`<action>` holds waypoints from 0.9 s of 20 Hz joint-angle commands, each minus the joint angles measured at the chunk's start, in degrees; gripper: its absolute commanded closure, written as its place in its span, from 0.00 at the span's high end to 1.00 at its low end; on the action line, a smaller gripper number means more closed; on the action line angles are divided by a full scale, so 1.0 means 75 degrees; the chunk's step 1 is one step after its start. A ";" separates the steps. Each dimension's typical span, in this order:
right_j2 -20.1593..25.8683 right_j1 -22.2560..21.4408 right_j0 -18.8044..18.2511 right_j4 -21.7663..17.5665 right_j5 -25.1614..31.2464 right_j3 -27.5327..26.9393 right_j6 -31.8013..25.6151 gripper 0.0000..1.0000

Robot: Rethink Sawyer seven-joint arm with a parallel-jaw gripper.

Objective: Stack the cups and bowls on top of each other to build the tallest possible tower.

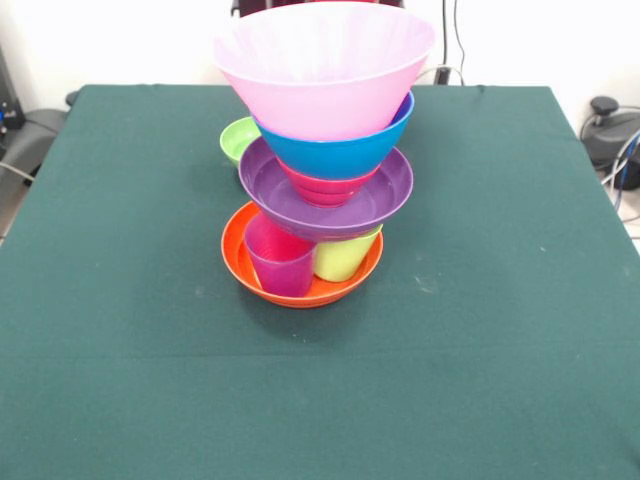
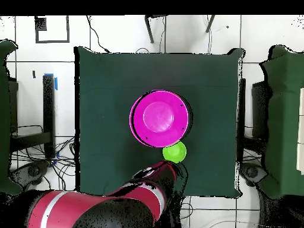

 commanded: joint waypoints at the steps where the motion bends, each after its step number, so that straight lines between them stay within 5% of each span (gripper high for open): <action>1: 0.0099 0.0924 0.0080 0.0379 -0.0575 -0.1409 0.0598 1.00; 18: -0.0188 0.1413 0.0236 0.0608 -0.0963 -0.1595 0.0603 1.00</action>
